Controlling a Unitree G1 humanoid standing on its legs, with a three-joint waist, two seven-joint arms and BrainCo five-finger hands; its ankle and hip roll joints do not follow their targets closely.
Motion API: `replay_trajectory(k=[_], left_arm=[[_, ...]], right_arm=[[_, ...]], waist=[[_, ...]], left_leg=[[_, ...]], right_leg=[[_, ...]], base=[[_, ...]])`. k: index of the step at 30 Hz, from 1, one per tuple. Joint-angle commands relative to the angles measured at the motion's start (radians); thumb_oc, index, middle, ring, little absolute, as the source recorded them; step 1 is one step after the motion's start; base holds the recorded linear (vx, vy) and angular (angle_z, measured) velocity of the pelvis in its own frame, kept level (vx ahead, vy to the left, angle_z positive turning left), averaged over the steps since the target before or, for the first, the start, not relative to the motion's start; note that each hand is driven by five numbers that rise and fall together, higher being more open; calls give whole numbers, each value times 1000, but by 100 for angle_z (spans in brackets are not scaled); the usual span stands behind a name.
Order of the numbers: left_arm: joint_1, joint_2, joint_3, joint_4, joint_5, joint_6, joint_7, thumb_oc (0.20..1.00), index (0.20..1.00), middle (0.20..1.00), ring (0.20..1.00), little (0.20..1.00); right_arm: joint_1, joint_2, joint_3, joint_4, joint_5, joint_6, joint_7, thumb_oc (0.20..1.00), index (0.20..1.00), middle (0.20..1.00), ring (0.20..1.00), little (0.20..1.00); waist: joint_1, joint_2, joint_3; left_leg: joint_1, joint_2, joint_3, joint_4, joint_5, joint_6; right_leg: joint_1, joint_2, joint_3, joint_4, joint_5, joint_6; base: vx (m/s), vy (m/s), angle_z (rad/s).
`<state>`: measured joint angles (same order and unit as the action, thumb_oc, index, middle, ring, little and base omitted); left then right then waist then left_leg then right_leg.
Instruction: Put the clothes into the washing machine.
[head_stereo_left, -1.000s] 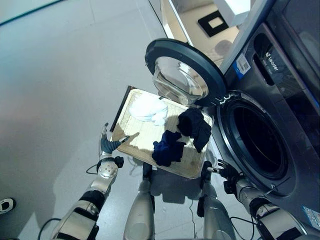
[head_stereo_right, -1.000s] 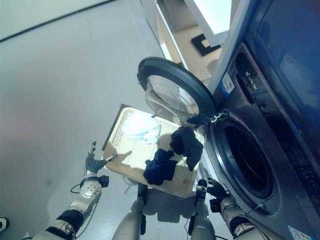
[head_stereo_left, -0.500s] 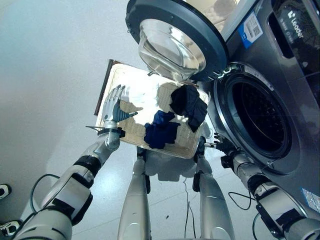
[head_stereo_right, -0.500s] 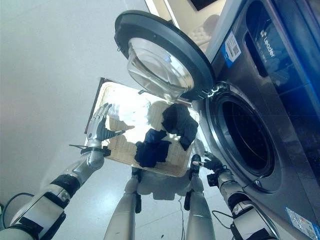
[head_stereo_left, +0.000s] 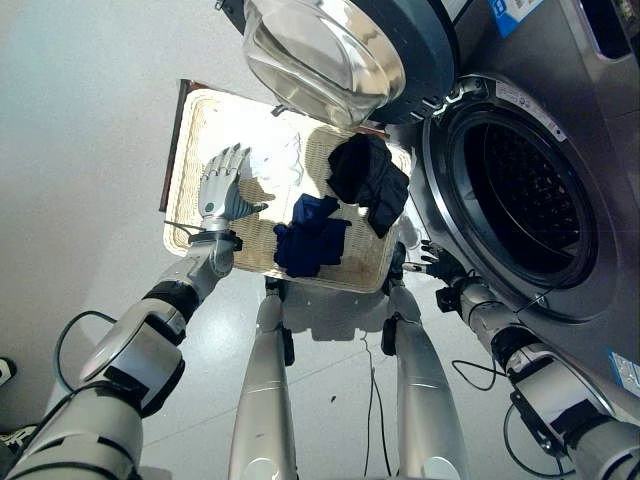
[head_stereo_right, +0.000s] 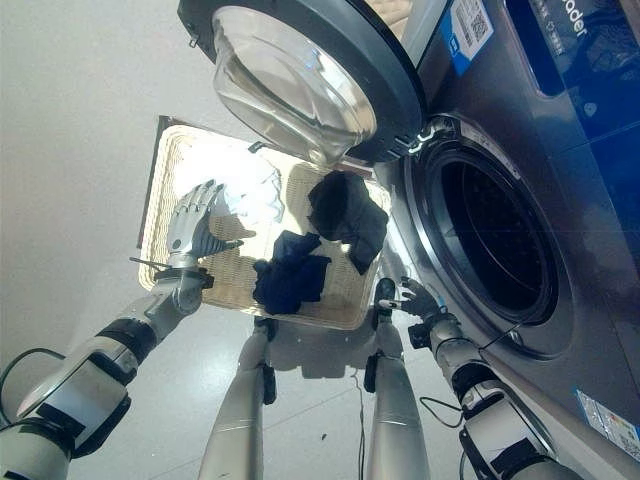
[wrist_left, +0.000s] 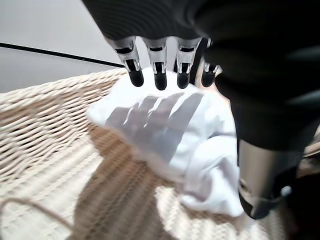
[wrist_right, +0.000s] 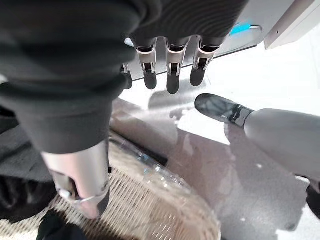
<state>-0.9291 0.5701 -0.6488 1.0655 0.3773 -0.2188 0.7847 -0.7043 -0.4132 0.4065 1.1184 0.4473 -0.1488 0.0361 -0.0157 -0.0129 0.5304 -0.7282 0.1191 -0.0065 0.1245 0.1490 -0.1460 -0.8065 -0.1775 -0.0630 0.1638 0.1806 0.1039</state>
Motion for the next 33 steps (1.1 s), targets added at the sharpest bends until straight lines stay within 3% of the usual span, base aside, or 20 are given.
replay_trajectory(k=[1, 9, 14, 17, 21, 33], left_arm=[[-51, 48, 52, 41, -31, 23, 62, 1000, 1000, 1000, 1000, 1000], [-84, 48, 61, 97, -32, 45, 167, 1000, 1000, 1000, 1000, 1000], [-113, 42, 71, 109, -17, 55, 286, 1000, 1000, 1000, 1000, 1000], [-114, 41, 70, 109, -17, 55, 289, 1000, 1000, 1000, 1000, 1000], [-142, 33, 80, 108, 35, 33, 416, 1000, 1000, 1000, 1000, 1000], [-205, 28, 9, 137, 50, -9, 315, 1000, 1000, 1000, 1000, 1000]], right_arm=[[7, -44, 34, -33, 43, -32, -3, 1000, 1000, 1000, 1000, 1000], [-20, -48, 54, -35, 58, -41, -7, 1000, 1000, 1000, 1000, 1000], [-33, -45, 65, -51, 70, -44, -17, 1000, 1000, 1000, 1000, 1000], [-33, -45, 66, -52, 70, -44, -18, 1000, 1000, 1000, 1000, 1000], [-43, -43, 72, -62, 78, -44, -22, 1000, 1000, 1000, 1000, 1000], [-78, -54, 95, -71, 86, -32, -24, 1000, 1000, 1000, 1000, 1000]], waist=[[4, -31, -10], [0, -37, -10], [-4, -44, -10], [-4, -45, -10], [-8, -54, -10], [-26, -59, -10]], left_leg=[[-85, -57, -58, 100, 17, 85], [-121, -57, -67, 103, 25, 81], [-148, -61, -74, 109, 27, 82], [-149, -61, -74, 110, 27, 83], [-183, -66, -81, 124, 25, 83], [-256, -71, -80, 158, 20, 85]], right_leg=[[-30, 23, -7, 82, 9, -6], [-62, 27, -7, 84, 11, -8], [-88, 32, -8, 90, 14, -9], [-89, 32, -8, 90, 14, -9], [-118, 37, -10, 96, 15, -11], [-186, 47, 0, 107, 22, -13]], base=[[0, 0, 0], [0, 1, 0], [0, 0, 0], [0, 0, 0], [18, -2, 1], [11, 8, -1]])
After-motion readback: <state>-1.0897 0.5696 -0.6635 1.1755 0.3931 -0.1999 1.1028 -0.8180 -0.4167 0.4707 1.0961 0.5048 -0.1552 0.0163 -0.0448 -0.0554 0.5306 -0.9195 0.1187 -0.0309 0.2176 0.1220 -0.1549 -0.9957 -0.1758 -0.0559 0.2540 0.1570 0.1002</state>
